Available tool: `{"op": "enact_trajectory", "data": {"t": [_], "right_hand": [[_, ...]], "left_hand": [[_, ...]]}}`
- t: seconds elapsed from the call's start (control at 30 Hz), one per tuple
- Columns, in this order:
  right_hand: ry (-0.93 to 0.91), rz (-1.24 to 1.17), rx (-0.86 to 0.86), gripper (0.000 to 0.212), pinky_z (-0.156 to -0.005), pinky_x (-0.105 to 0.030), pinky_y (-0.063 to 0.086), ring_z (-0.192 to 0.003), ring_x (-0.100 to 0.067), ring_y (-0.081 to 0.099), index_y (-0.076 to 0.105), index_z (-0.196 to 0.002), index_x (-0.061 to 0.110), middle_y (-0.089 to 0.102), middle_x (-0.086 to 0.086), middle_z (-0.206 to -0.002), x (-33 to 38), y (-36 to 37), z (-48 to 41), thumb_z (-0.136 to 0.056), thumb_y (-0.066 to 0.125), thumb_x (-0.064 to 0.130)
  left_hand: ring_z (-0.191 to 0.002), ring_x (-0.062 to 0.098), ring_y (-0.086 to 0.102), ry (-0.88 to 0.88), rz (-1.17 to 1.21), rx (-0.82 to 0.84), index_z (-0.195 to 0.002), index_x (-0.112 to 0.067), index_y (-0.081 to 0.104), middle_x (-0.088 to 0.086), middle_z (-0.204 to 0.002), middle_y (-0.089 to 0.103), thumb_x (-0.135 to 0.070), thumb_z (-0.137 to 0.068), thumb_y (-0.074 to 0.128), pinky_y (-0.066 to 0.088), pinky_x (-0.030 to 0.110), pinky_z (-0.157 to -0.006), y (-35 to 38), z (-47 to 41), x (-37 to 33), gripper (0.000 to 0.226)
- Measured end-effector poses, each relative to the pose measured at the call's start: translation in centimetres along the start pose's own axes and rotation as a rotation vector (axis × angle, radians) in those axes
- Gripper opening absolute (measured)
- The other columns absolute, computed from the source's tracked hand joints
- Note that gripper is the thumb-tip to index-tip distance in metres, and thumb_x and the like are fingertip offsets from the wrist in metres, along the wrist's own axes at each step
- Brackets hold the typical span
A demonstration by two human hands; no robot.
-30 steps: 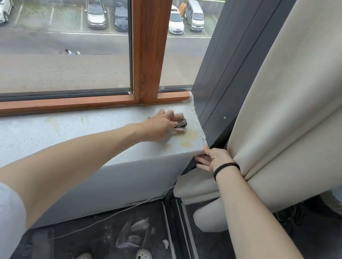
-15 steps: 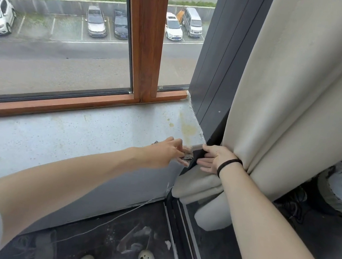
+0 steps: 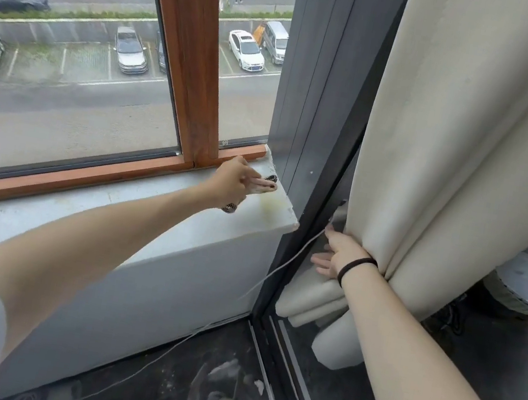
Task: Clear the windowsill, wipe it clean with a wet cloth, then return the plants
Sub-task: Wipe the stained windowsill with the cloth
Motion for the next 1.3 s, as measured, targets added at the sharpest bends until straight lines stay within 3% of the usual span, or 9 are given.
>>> {"op": "enact_trajectory", "data": {"t": [0.13, 0.23, 0.33, 0.43, 0.5, 0.57, 0.67, 0.9, 1.3], "right_hand": [[0.016, -0.014, -0.009, 0.059, -0.080, -0.038, 0.043, -0.080, -0.027, 0.062, 0.044, -0.134, 0.006, 0.061, -0.022, -0.101, -0.5, -0.9, -0.7, -0.094, 0.046, 0.050], [0.016, -0.019, -0.004, 0.057, -0.081, -0.038, 0.043, -0.075, -0.025, 0.060, 0.044, -0.134, 0.008, 0.061, -0.023, -0.102, -0.7, -1.3, -1.1, -0.095, 0.043, 0.050], [0.016, -0.010, 0.014, 0.055, -0.082, -0.038, 0.043, -0.084, -0.027, 0.059, 0.041, -0.136, 0.010, 0.060, -0.023, -0.109, -0.8, -1.5, -1.2, -0.097, 0.040, 0.048], [0.016, -0.009, 0.017, 0.053, -0.081, -0.038, 0.044, -0.078, -0.025, 0.061, 0.041, -0.136, 0.010, 0.061, -0.021, -0.101, -0.6, -1.7, -1.4, -0.097, 0.040, 0.047], [0.016, -0.015, 0.016, 0.052, -0.080, -0.037, 0.046, -0.074, -0.024, 0.062, 0.042, -0.134, 0.010, 0.061, -0.019, -0.095, -0.6, -1.6, -1.5, -0.097, 0.041, 0.047], [0.018, -0.024, 0.031, 0.049, -0.090, -0.037, 0.048, -0.090, -0.027, 0.066, 0.043, -0.132, 0.011, 0.064, -0.020, -0.106, -0.7, -1.2, -1.5, -0.098, 0.040, 0.046], [0.028, -0.035, 0.052, 0.047, -0.107, -0.040, 0.039, -0.118, -0.030, 0.058, 0.044, -0.130, 0.009, 0.054, -0.023, -0.131, -0.9, -0.4, -1.5, -0.098, 0.039, 0.044], [0.010, -0.082, 0.060, 0.048, -0.104, -0.039, 0.040, -0.125, -0.037, 0.050, 0.036, -0.138, 0.006, 0.047, -0.029, -0.136, -0.7, 1.5, 0.0, -0.101, 0.036, 0.037], [0.026, -0.096, 0.129, 0.053, -0.112, -0.036, 0.031, -0.138, -0.033, 0.032, 0.028, -0.143, 0.002, 0.029, -0.021, -0.150, -2.3, 3.2, 2.2, -0.101, 0.030, 0.033]], "left_hand": [[-0.106, 0.032, 0.054, -0.009, -0.056, -0.007, -0.094, -0.028, 0.065, -0.003, -0.109, 0.051, 0.010, -0.085, 0.053, 0.043, 0.031, -0.101, -0.6, -3.7, 2.4, 0.041], [-0.113, 0.034, 0.058, -0.036, -0.121, -0.081, -0.098, -0.001, 0.062, 0.004, -0.101, 0.043, 0.018, -0.087, 0.042, 0.045, 0.026, -0.096, 0.7, -6.6, 4.4, 0.030], [-0.111, 0.028, 0.054, -0.019, -0.230, -0.095, -0.115, -0.010, 0.065, -0.005, -0.101, 0.049, -0.001, -0.092, 0.051, 0.044, 0.027, -0.093, 2.0, -7.4, 4.2, 0.028], [-0.100, 0.009, 0.058, 0.000, -0.335, -0.088, -0.124, -0.002, 0.055, -0.012, -0.094, 0.048, -0.005, -0.097, 0.044, 0.040, 0.004, -0.069, 3.6, -7.5, 4.0, 0.029], [-0.110, 0.020, 0.051, -0.009, -0.403, -0.029, -0.119, -0.005, 0.056, -0.002, -0.103, 0.046, -0.012, -0.097, 0.045, 0.040, 0.019, -0.074, 4.0, -7.4, 3.8, 0.026], [-0.117, 0.034, 0.040, -0.006, -0.510, 0.027, -0.120, -0.007, 0.056, 0.013, -0.126, 0.041, -0.009, -0.093, 0.045, 0.039, 0.036, -0.080, 3.9, -6.8, 3.5, 0.029], [-0.107, 0.031, 0.040, 0.035, -0.543, 0.087, -0.122, -0.012, 0.053, 0.015, -0.126, 0.043, -0.005, -0.090, 0.037, 0.033, 0.034, -0.080, 4.7, -4.6, 2.9, 0.036], [-0.102, 0.033, 0.042, 0.205, -0.628, 0.125, -0.119, -0.011, 0.054, 0.015, -0.124, 0.042, -0.003, -0.084, 0.041, 0.046, 0.042, -0.083, 7.2, 0.6, 0.5, 0.038], [-0.106, 0.025, 0.040, 0.327, -0.456, 0.220, -0.131, -0.020, 0.055, 0.009, -0.124, 0.041, 0.013, -0.080, 0.041, 0.037, 0.029, -0.070, 8.8, 8.0, -1.1, 0.063]]}}
Point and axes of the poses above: each hand's wrist, its own z-axis away from the middle knuckle, its own y-axis out of the palm, x = y × z, the point moved 3 cm from there along -z, towards the middle knuckle
